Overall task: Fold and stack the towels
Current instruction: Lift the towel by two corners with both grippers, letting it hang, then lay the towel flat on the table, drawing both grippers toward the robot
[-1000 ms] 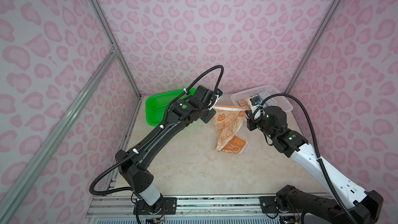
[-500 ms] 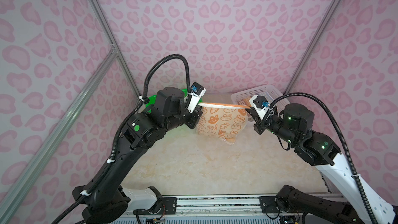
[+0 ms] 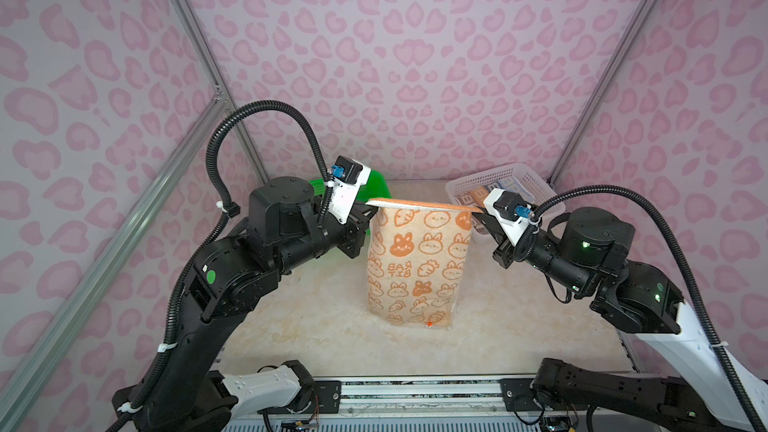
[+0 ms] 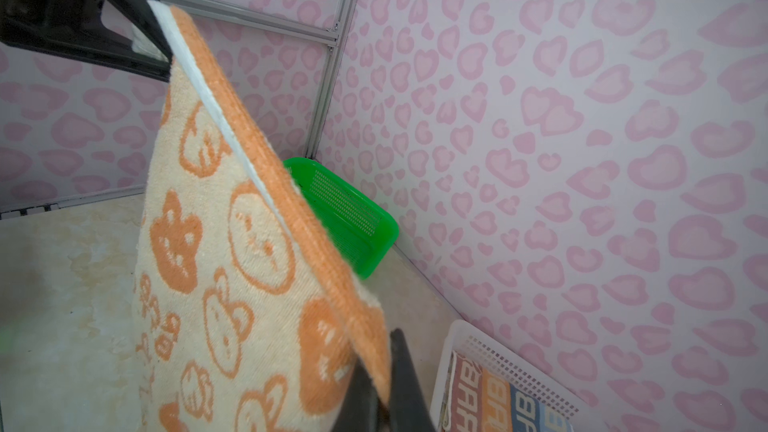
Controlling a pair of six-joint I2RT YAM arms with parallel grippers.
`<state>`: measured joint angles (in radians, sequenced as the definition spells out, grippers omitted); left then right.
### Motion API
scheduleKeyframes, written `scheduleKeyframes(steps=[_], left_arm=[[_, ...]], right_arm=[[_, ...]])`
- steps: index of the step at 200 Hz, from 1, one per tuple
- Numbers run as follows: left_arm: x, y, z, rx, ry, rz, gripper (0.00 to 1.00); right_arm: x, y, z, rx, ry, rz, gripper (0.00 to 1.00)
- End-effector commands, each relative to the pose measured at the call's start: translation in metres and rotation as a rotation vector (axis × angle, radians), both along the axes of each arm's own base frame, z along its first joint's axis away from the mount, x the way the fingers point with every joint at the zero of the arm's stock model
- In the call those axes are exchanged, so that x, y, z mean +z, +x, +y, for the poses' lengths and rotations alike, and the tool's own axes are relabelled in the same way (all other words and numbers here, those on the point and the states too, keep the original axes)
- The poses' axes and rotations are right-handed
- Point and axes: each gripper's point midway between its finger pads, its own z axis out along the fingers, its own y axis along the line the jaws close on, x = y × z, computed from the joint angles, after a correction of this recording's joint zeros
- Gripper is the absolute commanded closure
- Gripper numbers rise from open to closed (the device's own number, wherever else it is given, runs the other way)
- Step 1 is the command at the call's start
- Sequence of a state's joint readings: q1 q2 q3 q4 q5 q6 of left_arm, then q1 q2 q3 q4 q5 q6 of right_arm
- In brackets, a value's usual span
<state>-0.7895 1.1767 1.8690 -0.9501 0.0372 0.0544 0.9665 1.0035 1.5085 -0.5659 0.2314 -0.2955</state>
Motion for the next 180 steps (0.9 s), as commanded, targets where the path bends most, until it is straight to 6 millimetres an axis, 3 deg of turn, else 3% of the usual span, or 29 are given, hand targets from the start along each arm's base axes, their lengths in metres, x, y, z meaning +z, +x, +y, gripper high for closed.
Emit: scheduleKeyframes(steps=[1,31,75,119,147,180], left_arm=[[-0.01,0.023,0.016,0.15,0.054,-0.012,0.97],[-0.057,0.059,-0.001,0.202,0.163,0.073,0.97],[-0.134,0.142,-0.029,0.299,0.308,0.218,0.97],[-0.2,0.212,-0.047,0.385,0.438,0.259,0.97],[-0.241,0.233,-0.048,0.427,0.522,0.293,0.97],[-0.272,0.238,-0.048,0.443,0.579,0.33,0.97]], right_arm=[[-0.011,0.02,-0.022,-0.166,-0.06,-0.003,1.0],[-0.041,0.052,-0.033,-0.264,-0.107,0.059,1.0],[-0.098,0.119,-0.062,-0.426,-0.158,0.167,1.0],[-0.168,0.173,-0.064,-0.455,-0.187,0.262,1.0],[-0.211,0.191,-0.055,-0.426,-0.182,0.326,1.0],[-0.255,0.2,-0.053,-0.43,-0.219,0.393,1.0]])
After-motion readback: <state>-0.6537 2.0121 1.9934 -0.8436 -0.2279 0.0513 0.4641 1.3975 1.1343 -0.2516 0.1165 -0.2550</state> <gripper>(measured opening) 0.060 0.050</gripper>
